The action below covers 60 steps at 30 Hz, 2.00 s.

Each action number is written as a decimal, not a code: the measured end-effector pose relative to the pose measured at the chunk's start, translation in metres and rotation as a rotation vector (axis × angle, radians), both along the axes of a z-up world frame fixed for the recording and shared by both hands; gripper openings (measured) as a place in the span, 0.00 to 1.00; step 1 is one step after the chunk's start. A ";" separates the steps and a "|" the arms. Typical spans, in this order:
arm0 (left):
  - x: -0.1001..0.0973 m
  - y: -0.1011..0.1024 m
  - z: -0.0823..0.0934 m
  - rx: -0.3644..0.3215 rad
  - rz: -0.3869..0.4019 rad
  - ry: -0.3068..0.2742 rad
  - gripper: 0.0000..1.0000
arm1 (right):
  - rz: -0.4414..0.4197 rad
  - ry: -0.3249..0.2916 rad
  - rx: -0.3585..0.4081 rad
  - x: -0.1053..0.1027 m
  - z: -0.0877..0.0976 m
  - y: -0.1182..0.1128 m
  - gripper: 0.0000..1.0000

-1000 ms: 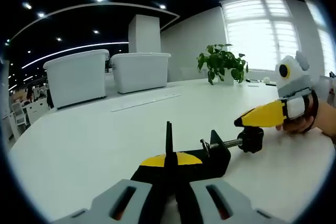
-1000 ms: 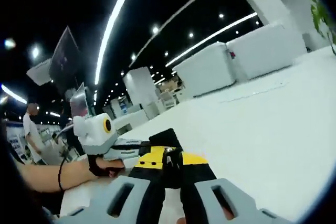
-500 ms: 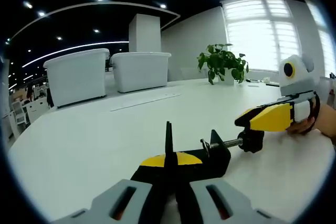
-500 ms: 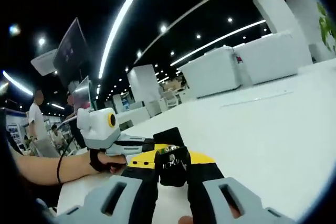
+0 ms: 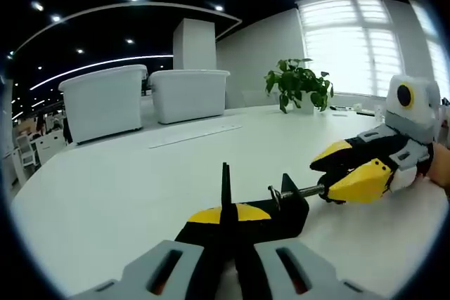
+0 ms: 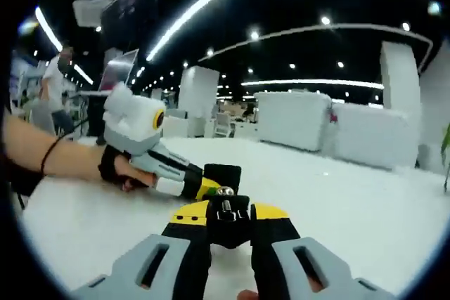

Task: Clamp the fixed fixture on the desktop, loosen the retaining clip, secure it to the edge of the desk, and tighten the retaining clip.

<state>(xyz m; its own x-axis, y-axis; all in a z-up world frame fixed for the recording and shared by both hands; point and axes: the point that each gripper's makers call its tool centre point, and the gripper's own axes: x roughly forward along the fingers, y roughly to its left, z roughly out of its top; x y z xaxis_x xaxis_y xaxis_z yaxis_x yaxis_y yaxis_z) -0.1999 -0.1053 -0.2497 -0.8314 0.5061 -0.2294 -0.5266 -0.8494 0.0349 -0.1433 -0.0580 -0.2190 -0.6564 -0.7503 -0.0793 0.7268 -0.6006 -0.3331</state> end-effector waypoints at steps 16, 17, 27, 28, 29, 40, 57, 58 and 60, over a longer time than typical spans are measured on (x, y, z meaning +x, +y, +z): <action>-0.003 -0.002 -0.001 0.001 -0.005 0.000 0.05 | -0.025 -0.378 -0.440 -0.038 0.021 0.027 0.35; -0.003 -0.002 -0.001 0.001 -0.005 0.000 0.05 | -0.027 -0.423 -0.462 -0.036 0.014 0.029 0.34; -0.003 -0.001 0.001 -0.001 -0.008 0.001 0.05 | -0.015 -0.583 -0.358 -0.025 -0.019 0.019 0.28; -0.003 -0.001 0.001 0.000 -0.007 0.002 0.05 | 0.012 -0.593 -0.377 -0.022 -0.016 0.014 0.28; -0.004 -0.001 0.002 -0.001 -0.006 0.003 0.05 | 0.015 -0.598 -0.364 -0.019 -0.017 0.009 0.26; -0.012 -0.003 0.002 -0.001 -0.002 0.002 0.05 | 0.012 -0.289 -0.182 -0.003 -0.010 0.004 0.25; -0.011 -0.007 0.002 0.000 0.019 0.001 0.05 | -0.030 0.046 0.101 -0.007 -0.009 0.001 0.26; -0.010 -0.006 0.001 0.000 0.018 0.002 0.05 | -0.029 0.001 0.061 -0.006 -0.009 0.001 0.27; -0.009 -0.005 0.001 0.000 0.014 0.002 0.05 | -0.019 -0.107 -0.031 -0.005 -0.009 0.002 0.30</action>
<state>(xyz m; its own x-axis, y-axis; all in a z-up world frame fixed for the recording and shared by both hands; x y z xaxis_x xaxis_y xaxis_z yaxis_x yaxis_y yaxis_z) -0.2085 -0.1107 -0.2484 -0.8389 0.4944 -0.2277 -0.5147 -0.8566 0.0365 -0.1488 -0.0563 -0.2277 -0.6594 -0.7411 -0.1264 0.7457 -0.6235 -0.2349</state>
